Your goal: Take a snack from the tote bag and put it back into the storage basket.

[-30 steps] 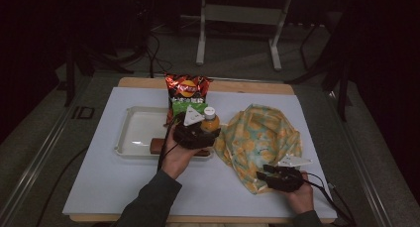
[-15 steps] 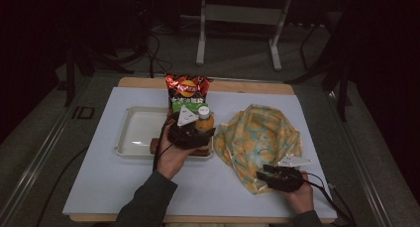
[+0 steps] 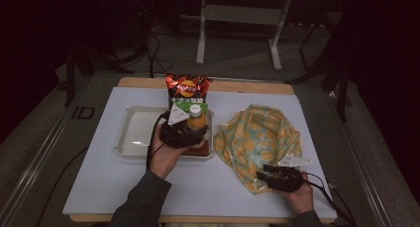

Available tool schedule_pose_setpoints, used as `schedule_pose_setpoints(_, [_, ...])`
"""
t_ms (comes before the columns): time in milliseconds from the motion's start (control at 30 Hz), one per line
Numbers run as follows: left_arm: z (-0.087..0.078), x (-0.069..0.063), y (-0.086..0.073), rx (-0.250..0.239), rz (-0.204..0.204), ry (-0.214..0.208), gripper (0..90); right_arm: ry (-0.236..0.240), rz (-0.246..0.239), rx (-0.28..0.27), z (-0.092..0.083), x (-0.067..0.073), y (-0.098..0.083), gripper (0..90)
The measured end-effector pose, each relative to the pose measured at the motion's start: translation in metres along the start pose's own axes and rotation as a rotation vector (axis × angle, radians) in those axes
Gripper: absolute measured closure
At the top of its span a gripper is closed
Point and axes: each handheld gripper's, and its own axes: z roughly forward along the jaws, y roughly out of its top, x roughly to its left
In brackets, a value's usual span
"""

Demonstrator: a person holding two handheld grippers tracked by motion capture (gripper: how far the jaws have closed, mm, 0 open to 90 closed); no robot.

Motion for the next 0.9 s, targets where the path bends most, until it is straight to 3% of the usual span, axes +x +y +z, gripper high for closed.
schedule_pose_setpoints(900, [-0.022, 0.025, -0.009, -0.011, -0.005, 0.017, 32.8, -0.002, -0.004, 0.001, 0.0, 0.0, 0.0, 53.8])
